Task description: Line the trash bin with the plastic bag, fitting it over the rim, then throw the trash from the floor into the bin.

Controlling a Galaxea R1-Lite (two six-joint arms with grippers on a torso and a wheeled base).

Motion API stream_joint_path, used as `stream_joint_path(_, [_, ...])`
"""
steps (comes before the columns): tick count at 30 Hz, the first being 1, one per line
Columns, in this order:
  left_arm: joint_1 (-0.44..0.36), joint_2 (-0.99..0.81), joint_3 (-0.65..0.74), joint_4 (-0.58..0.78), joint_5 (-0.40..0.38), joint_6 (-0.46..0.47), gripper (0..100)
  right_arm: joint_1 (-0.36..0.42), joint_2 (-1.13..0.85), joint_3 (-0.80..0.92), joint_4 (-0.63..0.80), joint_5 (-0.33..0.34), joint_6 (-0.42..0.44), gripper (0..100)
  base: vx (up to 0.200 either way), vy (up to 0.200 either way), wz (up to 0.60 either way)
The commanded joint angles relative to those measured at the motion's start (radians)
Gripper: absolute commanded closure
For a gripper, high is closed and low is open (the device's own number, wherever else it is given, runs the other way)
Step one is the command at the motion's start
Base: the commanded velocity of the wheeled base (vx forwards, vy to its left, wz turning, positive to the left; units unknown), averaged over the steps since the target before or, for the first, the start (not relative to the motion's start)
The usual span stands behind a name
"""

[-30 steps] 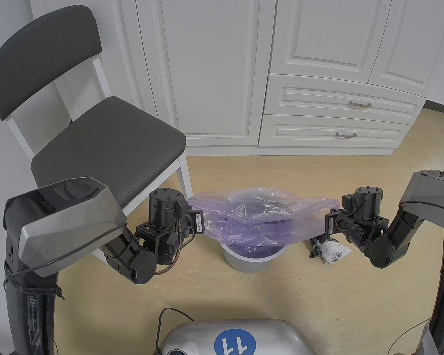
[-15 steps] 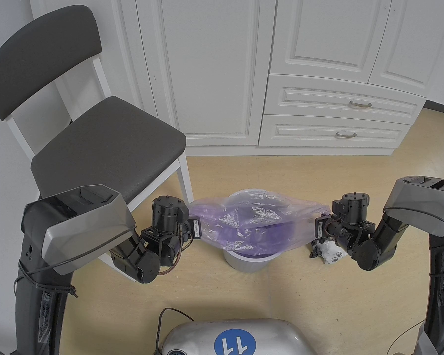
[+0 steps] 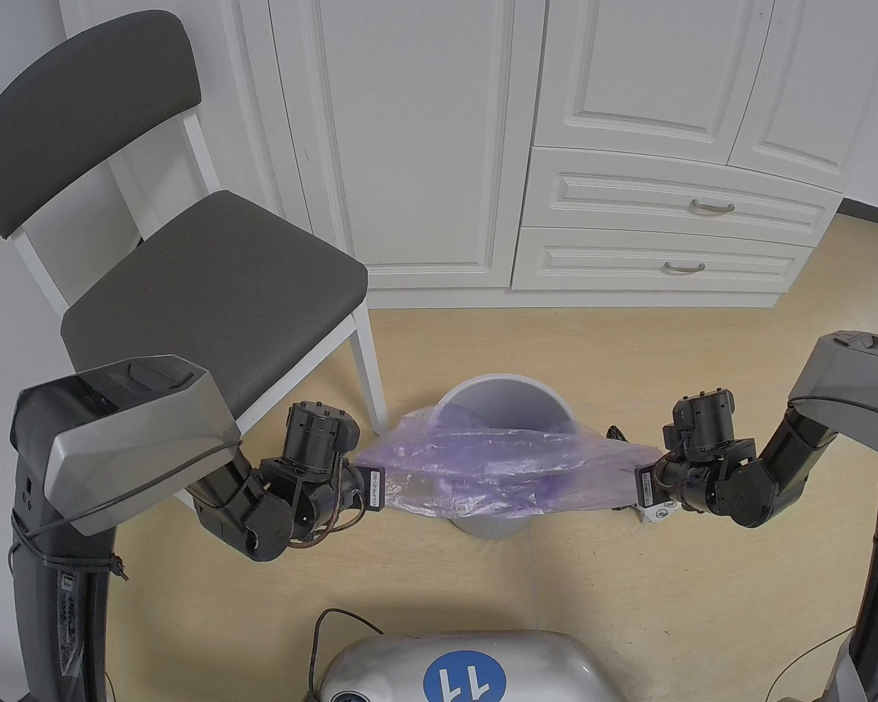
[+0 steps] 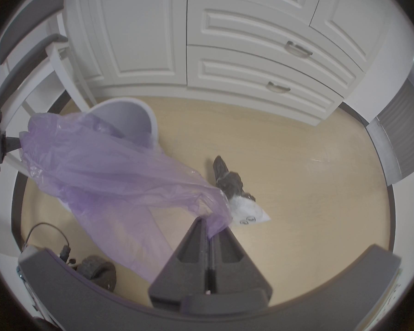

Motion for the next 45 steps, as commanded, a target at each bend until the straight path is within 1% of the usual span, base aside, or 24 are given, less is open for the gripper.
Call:
stream_joint_path(1, [0.005,-0.053,0.040,0.046,-0.013,0.030,100,0.004,-0.071,0.049,0.005,0.004,-0.038,100,0.000,0.000,0.00])
stream_joint_path(2, [0.006,-0.056,0.043,0.050,-0.013,0.034,100,0.004,-0.071,0.055,0.001,0.004,-0.045,100,0.000,0.000,0.00])
stream_joint_path(3, [0.008,-0.067,0.053,0.069,-0.018,0.043,100,0.004,-0.071,0.068,-0.003,0.004,-0.074,100,0.000,0.000,0.00])
stream_joint_path(7, [0.006,-0.076,0.074,0.075,-0.042,0.046,100,0.004,-0.082,0.096,0.000,0.006,-0.107,100,0.000,0.000,0.00])
stream_joint_path(9, [0.006,-0.083,0.086,0.079,-0.062,0.050,100,0.001,-0.092,0.116,0.003,0.016,-0.131,100,0.000,0.000,0.00])
stream_joint_path(12, [0.008,-0.086,0.096,0.079,-0.068,0.053,100,-0.006,-0.108,0.136,0.003,0.039,-0.159,100,0.000,0.000,0.00])
stream_joint_path(15, [0.008,-0.079,0.097,0.081,-0.073,0.073,100,-0.008,-0.101,0.141,0.000,0.045,-0.165,100,0.000,0.000,0.00])
stream_joint_path(23, [0.005,0.008,0.066,0.079,-0.074,0.071,100,0.001,-0.025,0.128,0.001,0.045,-0.166,100,0.000,0.000,0.00])
stream_joint_path(26, [0.008,0.011,0.065,0.081,-0.074,0.071,100,0.001,-0.022,0.133,0.005,0.045,-0.169,100,0.000,0.000,0.00])
stream_joint_path(29, [0.025,-0.014,0.079,0.087,-0.076,0.074,100,-0.014,-0.062,0.154,0.014,0.047,-0.212,100,0.000,0.000,0.00])
stream_joint_path(32, [0.035,-0.058,0.080,0.139,-0.094,0.076,100,-0.025,-0.082,0.177,0.014,0.068,-0.258,100,0.000,0.000,0.00])
stream_joint_path(35, [0.038,-0.049,0.065,0.174,-0.114,0.073,100,-0.017,-0.049,0.167,0.012,0.073,-0.260,100,0.000,0.000,0.00])
stream_joint_path(37, [0.038,-0.041,0.059,0.170,-0.116,0.071,100,-0.014,-0.031,0.162,0.001,0.073,-0.258,100,0.000,0.000,0.00])
stream_joint_path(39, [0.037,0.011,0.020,0.165,-0.107,0.063,100,-0.009,0.014,0.133,-0.008,0.062,-0.249,100,0.000,0.000,0.00])
stream_joint_path(41, [0.035,0.037,-0.006,0.167,-0.102,0.054,100,-0.005,0.037,0.116,-0.011,0.062,-0.235,100,0.000,0.000,0.00])
stream_joint_path(44, [0.034,0.068,-0.047,0.164,-0.081,0.017,100,0.014,0.084,0.076,-0.017,0.059,-0.173,100,0.000,0.000,0.00])
stream_joint_path(45, [0.034,0.068,-0.047,0.164,-0.081,0.017,100,0.014,0.084,0.076,-0.017,0.059,-0.173,100,0.000,0.000,0.00])
